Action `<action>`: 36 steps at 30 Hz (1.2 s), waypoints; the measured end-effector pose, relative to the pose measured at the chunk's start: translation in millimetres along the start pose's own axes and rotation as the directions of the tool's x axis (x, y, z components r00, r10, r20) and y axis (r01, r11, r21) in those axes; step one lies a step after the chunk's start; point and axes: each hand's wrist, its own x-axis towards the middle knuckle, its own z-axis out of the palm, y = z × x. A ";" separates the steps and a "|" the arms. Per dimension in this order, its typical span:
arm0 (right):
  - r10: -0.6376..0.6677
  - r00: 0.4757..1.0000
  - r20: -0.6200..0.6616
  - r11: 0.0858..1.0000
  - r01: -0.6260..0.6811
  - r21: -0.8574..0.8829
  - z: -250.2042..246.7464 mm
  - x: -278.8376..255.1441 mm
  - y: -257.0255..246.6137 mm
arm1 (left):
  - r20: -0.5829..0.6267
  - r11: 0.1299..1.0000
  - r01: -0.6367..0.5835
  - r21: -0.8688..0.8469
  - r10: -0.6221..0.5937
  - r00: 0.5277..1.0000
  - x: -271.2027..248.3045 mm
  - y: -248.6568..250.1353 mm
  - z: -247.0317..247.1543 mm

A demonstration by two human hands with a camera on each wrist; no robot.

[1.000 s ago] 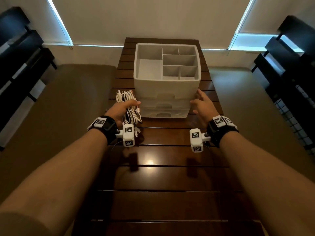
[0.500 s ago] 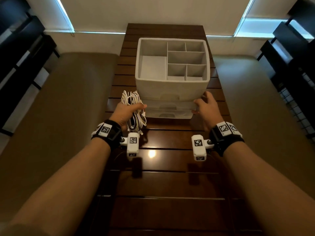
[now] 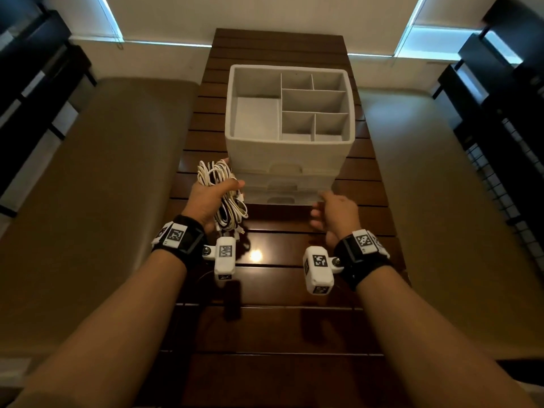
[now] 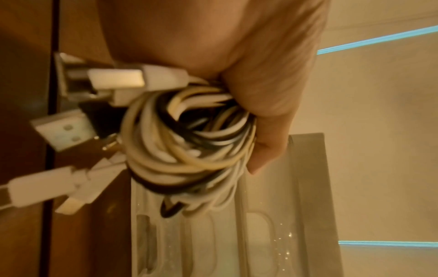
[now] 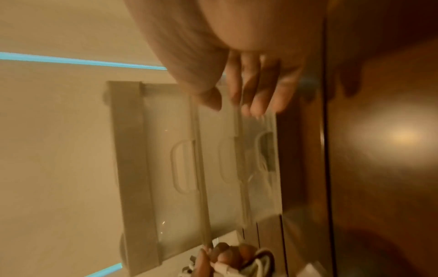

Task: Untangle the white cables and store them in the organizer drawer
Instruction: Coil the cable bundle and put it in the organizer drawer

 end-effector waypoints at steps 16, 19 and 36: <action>0.164 0.918 0.360 0.896 -0.291 0.335 56.7 -17.2 18.2 | -0.175 0.976 -0.219 -0.022 0.212 0.961 -18.8 68.7 27.8; 0.161 0.930 0.330 0.890 -0.281 0.358 56.2 -20.4 22.0 | -0.196 0.971 -0.227 0.078 0.238 0.951 -20.3 69.2 35.8; 0.147 0.932 0.331 0.902 -0.263 0.341 30.4 -59.6 81.4 | -0.324 0.953 -0.211 0.220 0.275 0.905 -19.7 74.3 50.4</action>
